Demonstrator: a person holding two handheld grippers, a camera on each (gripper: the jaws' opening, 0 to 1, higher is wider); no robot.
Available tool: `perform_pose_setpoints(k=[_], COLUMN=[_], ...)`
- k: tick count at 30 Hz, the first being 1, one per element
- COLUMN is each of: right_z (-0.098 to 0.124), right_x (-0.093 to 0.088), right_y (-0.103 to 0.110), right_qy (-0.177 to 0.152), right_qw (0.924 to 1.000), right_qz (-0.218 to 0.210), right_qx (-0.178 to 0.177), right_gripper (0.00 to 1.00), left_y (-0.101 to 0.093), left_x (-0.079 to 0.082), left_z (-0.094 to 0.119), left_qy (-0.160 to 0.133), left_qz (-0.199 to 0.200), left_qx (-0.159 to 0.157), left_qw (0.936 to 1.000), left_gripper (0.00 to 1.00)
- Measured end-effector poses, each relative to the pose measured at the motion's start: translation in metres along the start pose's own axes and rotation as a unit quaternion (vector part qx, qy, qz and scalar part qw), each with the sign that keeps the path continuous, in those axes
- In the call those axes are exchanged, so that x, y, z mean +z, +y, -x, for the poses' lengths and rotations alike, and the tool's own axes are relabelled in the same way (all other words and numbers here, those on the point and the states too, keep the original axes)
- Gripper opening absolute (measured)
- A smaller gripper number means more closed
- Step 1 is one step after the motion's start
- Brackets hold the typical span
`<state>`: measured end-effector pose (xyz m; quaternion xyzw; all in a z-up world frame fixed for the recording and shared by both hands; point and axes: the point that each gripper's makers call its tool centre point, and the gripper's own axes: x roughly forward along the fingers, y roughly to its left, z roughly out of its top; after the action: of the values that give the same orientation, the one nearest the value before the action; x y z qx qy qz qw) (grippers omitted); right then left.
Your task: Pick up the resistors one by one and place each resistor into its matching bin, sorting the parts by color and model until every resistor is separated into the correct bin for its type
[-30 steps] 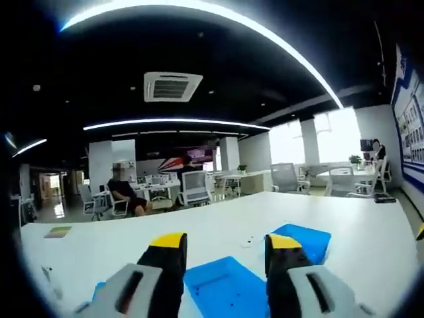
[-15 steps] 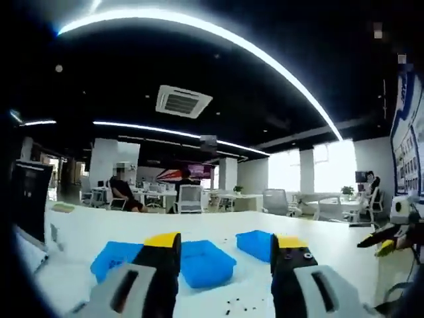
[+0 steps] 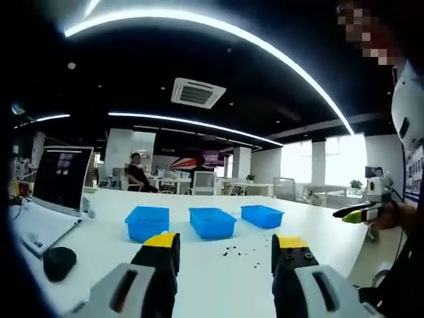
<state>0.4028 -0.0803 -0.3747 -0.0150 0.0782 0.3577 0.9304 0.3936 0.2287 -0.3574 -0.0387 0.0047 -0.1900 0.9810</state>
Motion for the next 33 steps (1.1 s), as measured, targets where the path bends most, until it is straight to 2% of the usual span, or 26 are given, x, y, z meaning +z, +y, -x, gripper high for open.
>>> perform_pose_setpoints(k=[2, 6, 9, 11, 12, 13, 15, 18, 20, 22, 23, 24, 25, 27, 28, 29, 31, 32, 33], right_z=[0.0, 0.003, 0.007, 0.01, 0.011, 0.011, 0.012, 0.012, 0.012, 0.012, 0.013, 0.013, 0.014, 0.016, 0.016, 0.017, 0.018, 0.019, 0.019], right_x=[0.0, 0.003, 0.003, -0.001, -0.001, 0.0, 0.0, -0.001, -0.002, -0.002, -0.002, -0.002, -0.002, -0.004, -0.005, -0.006, -0.009, -0.01, -0.011], right_y=[0.001, -0.001, -0.004, -0.011, -0.01, -0.008, -0.008, -0.008, -0.009, -0.01, -0.01, -0.01, -0.011, -0.012, -0.013, -0.013, -0.015, -0.016, -0.016], right_qy=[0.0, -0.004, -0.004, 0.012, 0.015, 0.015, 0.015, 0.016, 0.016, 0.014, 0.013, 0.013, 0.012, 0.011, 0.011, 0.011, 0.013, 0.014, 0.015], right_qw=[1.0, 1.0, 0.9999, 0.999, 0.9982, 0.9984, 0.9985, 0.9986, 0.9985, 0.9987, 0.9987, 0.9987, 0.9987, 0.9988, 0.9988, 0.9988, 0.9988, 0.9988, 0.9987], right_qz=[0.001, 0.006, 0.008, 0.033, 0.047, 0.046, 0.044, 0.044, 0.044, 0.041, 0.04, 0.041, 0.04, 0.037, 0.035, 0.034, 0.031, 0.029, 0.028], right_qx=[0.002, -0.004, -0.01, -0.029, -0.032, -0.032, -0.029, -0.027, -0.027, -0.028, -0.028, -0.029, -0.029, -0.032, -0.033, -0.034, -0.037, -0.038, -0.039], right_gripper=[0.46, 0.47, 0.47, 0.47, 0.48, 0.48, 0.49, 0.49, 0.49, 0.49, 0.49, 0.49, 0.49, 0.49, 0.49, 0.49, 0.49, 0.49, 0.49], left_y=[-0.003, -0.008, -0.013, -0.011, -0.011, -0.014, -0.013, -0.014, -0.019, -0.022, -0.025, -0.03, -0.029, -0.033, -0.034, -0.037, -0.045, -0.05, -0.054], left_x=[0.001, -0.008, -0.021, -0.032, -0.039, -0.048, -0.054, -0.062, -0.066, -0.07, -0.073, -0.077, -0.079, -0.082, -0.083, -0.086, -0.091, -0.094, -0.098], left_z=[-0.005, -0.019, -0.034, -0.046, -0.051, -0.057, -0.07, -0.088, -0.1, -0.109, -0.112, -0.117, -0.123, -0.134, -0.138, -0.143, -0.15, -0.153, -0.153], left_qy=[0.004, 0.036, 0.084, 0.121, 0.145, 0.181, 0.205, 0.254, 0.279, 0.303, 0.314, 0.339, 0.348, 0.369, 0.37, 0.383, 0.405, 0.415, 0.43], left_qz=[0.003, 0.004, 0.017, 0.034, 0.046, 0.055, 0.05, 0.039, 0.033, 0.026, 0.026, 0.021, 0.02, -0.007, -0.017, -0.032, -0.022, -0.03, -0.031], left_qx=[-0.007, -0.019, -0.036, -0.027, -0.028, -0.036, -0.037, -0.044, -0.06, -0.063, -0.07, -0.078, -0.073, -0.083, -0.083, -0.088, -0.09, -0.099, -0.102], left_qw=[1.0, 0.9992, 0.9957, 0.9917, 0.988, 0.9813, 0.9767, 0.9655, 0.9577, 0.9507, 0.9466, 0.9374, 0.9345, 0.9258, 0.9251, 0.9192, 0.9094, 0.9041, 0.8966], left_gripper=[0.58, 0.57, 0.54, 0.51, 0.51, 0.51, 0.5, 0.46, 0.44, 0.42, 0.4, 0.4, 0.39, 0.37, 0.35, 0.34, 0.33, 0.32, 0.31])
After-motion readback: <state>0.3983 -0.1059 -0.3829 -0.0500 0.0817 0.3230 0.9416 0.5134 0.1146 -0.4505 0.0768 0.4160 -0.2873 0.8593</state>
